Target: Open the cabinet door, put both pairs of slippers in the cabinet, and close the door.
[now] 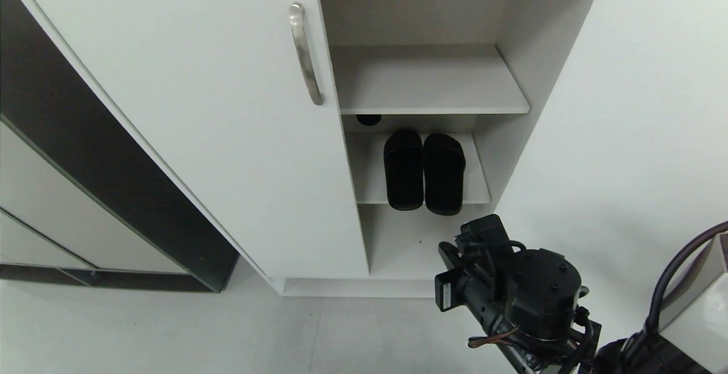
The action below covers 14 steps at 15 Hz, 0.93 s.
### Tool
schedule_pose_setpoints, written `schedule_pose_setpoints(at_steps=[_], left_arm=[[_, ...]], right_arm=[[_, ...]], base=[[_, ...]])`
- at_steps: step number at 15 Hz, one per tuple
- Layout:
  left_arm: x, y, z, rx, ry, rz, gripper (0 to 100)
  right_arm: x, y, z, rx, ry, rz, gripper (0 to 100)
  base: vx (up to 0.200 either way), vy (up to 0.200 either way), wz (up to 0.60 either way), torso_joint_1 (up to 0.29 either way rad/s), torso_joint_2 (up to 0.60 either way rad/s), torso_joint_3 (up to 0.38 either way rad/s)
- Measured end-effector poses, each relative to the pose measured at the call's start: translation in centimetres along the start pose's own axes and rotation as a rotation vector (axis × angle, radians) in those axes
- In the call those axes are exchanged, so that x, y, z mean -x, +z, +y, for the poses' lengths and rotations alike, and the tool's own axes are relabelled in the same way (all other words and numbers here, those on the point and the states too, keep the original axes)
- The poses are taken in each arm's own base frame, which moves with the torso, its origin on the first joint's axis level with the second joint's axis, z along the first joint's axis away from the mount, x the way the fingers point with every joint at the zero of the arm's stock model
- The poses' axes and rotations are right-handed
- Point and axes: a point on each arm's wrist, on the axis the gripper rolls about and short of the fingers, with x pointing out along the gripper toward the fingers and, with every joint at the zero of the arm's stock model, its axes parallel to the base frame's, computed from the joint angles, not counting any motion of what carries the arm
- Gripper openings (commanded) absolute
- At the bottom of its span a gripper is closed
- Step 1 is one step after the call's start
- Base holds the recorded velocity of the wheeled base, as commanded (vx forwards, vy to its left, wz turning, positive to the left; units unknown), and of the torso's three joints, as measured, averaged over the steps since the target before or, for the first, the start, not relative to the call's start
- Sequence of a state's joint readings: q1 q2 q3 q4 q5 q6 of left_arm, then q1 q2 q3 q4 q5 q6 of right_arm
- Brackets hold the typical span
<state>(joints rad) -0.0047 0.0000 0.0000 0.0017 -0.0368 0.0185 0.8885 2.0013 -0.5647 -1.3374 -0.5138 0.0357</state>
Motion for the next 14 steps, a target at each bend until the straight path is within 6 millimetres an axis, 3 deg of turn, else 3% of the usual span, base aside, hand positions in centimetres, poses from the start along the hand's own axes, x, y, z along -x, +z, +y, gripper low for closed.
schedule_pose_setpoints(at_steps=[14], left_arm=[[0.0,0.0,0.0,-0.002,0.000,0.000,0]], right_arm=[[0.0,-1.1,0.2,0.016,0.041,0.032,0]], base=[[0.000,0.000,0.00,0.003,0.00,0.199]])
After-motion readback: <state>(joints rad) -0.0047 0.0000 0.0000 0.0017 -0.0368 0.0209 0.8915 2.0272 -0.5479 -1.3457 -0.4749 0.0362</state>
